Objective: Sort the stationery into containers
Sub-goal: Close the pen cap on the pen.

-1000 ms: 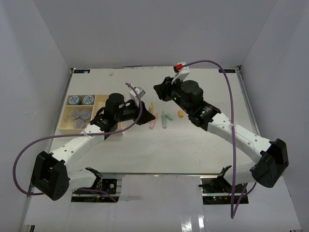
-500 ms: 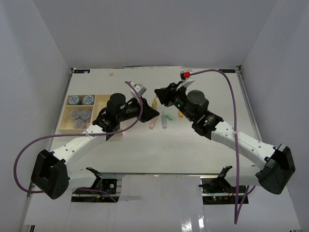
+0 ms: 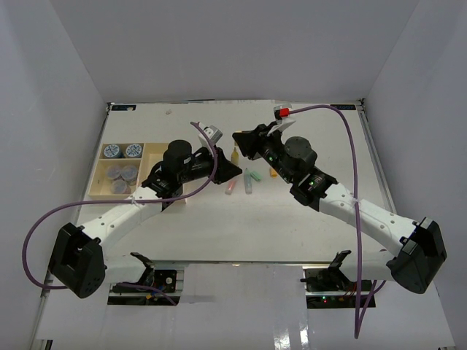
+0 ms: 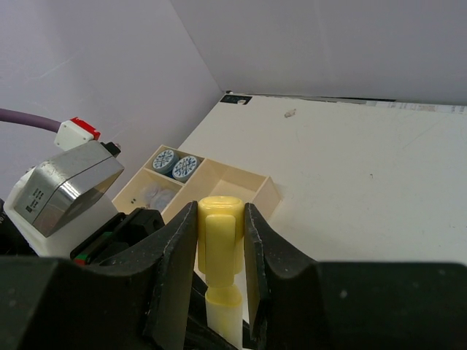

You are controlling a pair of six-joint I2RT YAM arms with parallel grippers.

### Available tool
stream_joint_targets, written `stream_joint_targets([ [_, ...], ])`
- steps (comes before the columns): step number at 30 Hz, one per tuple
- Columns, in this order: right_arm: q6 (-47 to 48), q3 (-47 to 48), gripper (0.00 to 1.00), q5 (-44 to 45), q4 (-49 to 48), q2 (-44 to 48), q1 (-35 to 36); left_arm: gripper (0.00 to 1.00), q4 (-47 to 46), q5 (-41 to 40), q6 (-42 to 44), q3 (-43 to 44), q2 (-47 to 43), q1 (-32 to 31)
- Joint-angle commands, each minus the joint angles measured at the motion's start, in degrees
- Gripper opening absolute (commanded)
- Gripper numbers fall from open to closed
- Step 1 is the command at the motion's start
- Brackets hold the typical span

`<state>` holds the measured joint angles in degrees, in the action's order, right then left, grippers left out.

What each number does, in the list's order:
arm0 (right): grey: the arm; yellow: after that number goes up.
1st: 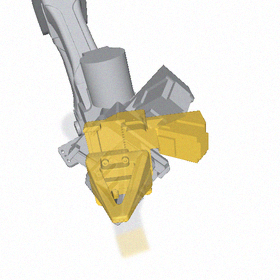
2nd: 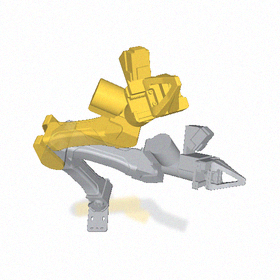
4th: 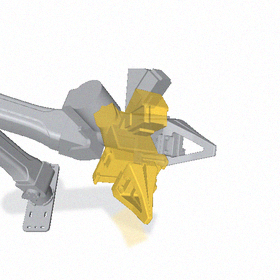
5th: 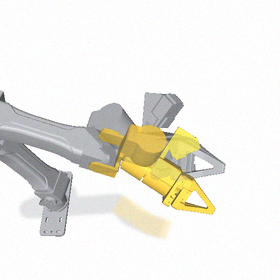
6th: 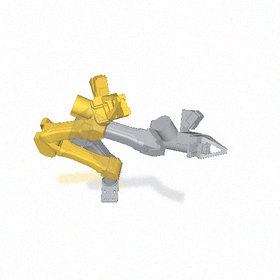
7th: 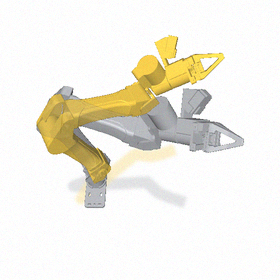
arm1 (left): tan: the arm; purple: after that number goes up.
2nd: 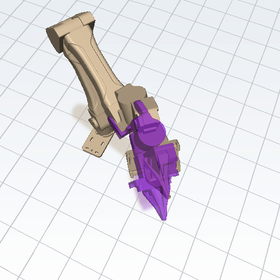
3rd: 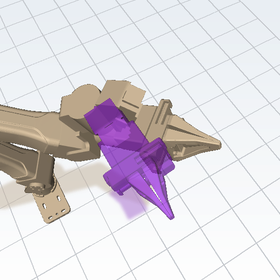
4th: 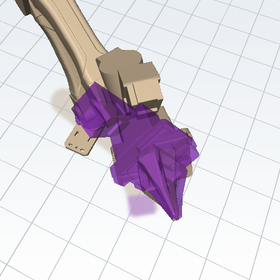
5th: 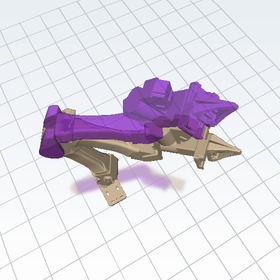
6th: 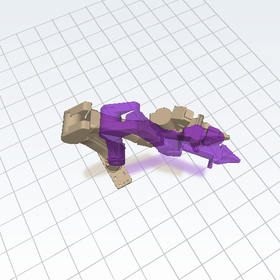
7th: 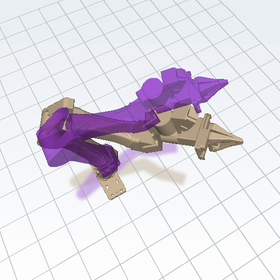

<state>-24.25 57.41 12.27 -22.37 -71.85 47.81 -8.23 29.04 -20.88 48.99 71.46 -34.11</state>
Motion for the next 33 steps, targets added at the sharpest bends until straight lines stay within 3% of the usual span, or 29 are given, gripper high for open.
stream_joint_targets([
  [1, -0.6, -0.2, 0.08, -0.1, -3.6, 0.0, 0.6, 0.23, -1.3, 0.1, -0.2, 2.4, 0.0, -0.4],
  [33, 2.9, -0.5, 0.08, 3.8, 0.0, -1.7, 2.5, 0.22, -1.3, -0.3, 0.0, 3.2, -0.7, -0.7],
])
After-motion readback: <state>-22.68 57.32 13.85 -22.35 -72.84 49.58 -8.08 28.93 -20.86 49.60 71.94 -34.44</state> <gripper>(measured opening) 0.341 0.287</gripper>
